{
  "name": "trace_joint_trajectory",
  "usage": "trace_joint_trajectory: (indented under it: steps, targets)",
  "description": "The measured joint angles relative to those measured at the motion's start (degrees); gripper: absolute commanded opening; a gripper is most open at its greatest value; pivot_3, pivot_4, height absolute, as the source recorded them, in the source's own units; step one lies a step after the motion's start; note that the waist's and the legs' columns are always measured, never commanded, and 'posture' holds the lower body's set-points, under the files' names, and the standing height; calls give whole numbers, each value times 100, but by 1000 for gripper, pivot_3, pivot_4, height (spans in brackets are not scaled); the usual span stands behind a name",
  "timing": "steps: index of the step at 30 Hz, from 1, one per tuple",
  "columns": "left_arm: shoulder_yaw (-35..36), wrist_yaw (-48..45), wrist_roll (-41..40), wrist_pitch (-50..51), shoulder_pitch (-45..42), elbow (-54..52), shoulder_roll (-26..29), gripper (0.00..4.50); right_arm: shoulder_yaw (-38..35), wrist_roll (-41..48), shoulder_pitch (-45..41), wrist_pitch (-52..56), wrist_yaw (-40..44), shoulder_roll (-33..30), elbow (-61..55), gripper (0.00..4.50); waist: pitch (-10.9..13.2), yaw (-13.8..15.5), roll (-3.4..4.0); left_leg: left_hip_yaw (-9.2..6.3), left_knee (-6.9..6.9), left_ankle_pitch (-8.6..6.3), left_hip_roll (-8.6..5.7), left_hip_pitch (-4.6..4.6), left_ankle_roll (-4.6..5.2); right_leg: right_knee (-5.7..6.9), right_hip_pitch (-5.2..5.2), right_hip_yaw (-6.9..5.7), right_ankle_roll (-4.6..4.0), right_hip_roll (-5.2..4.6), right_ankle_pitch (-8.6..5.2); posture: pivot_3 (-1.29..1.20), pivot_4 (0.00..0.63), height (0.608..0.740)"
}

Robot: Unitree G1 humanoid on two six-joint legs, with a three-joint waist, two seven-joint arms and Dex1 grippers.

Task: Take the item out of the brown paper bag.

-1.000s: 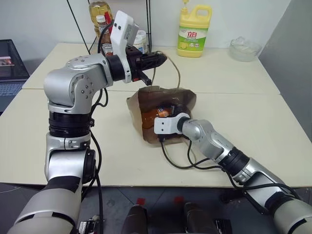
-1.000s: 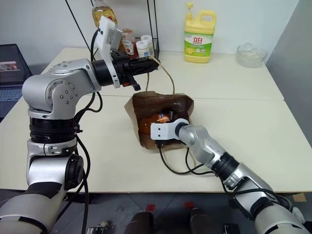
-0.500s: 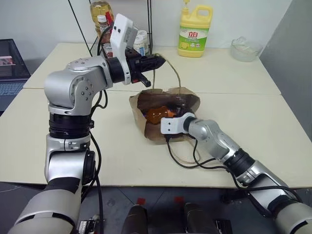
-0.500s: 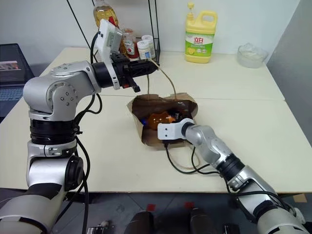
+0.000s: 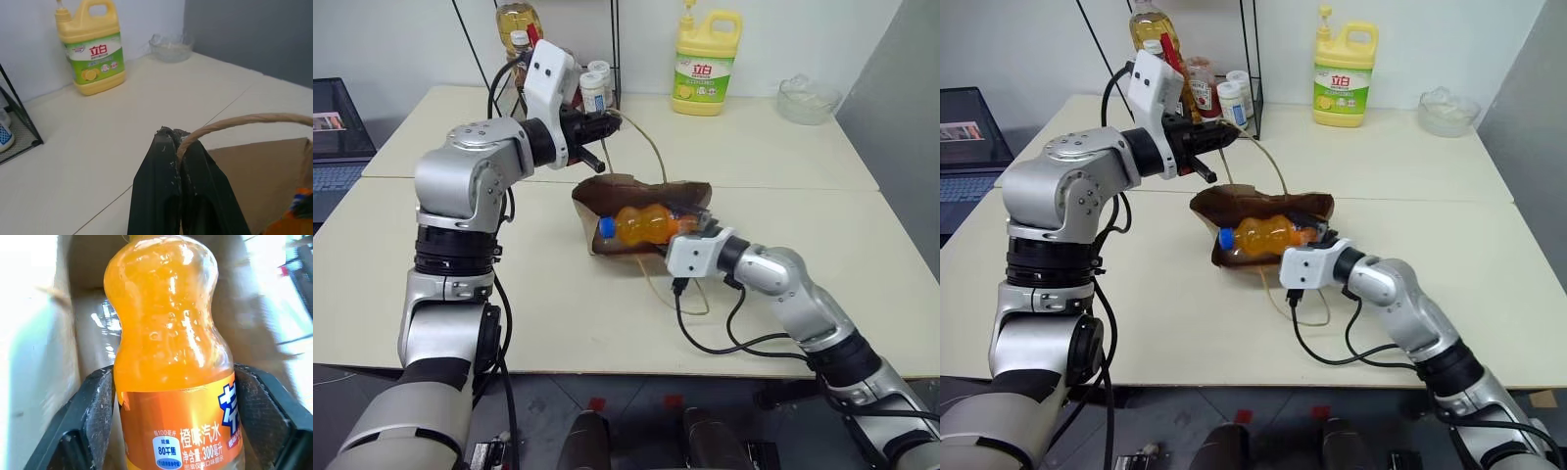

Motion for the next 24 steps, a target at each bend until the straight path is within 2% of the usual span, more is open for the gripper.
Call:
trace_joint_trajectory:
  steps: [7, 13, 17, 24]
  targets:
    - [-60, 181, 415, -437, 82, 375, -29, 0, -1380, 597, 622, 263, 153, -620, -1039, 3235, 0, 68, 0, 1, 1, -1, -1, 1, 1, -1, 3, 0, 0, -1, 0, 0, 150, 740]
    - [-45, 206, 453, -541, 82, 484, -67, 0, -2258, 591, 865, 1232, 298, -1382, -941, 3235, 0, 106, 0, 2, 2, -1, -2, 2, 2, -4, 7, 1, 0, -1, 0, 0, 150, 740]
    - [-45, 188, 454, -588, 81, 508, -109, 0, -2305, 616, 1074, 1984, 765, -1807, -262, 3235, 0, 107, 0, 3, 3, -2, -3, 3, 4, -5, 8, 2, 0, -1, 0, 0, 150, 740]
    - [-54, 127, 463, -655, 31, 651, -183, 0, -1674, 1061, 1082, 2273, 1686, -1808, 424, 3235, 3, 5, 6, 7, 2, -1, -3, 5, 2, -3, 7, 7, 0, 0, 0, 0, 150, 740]
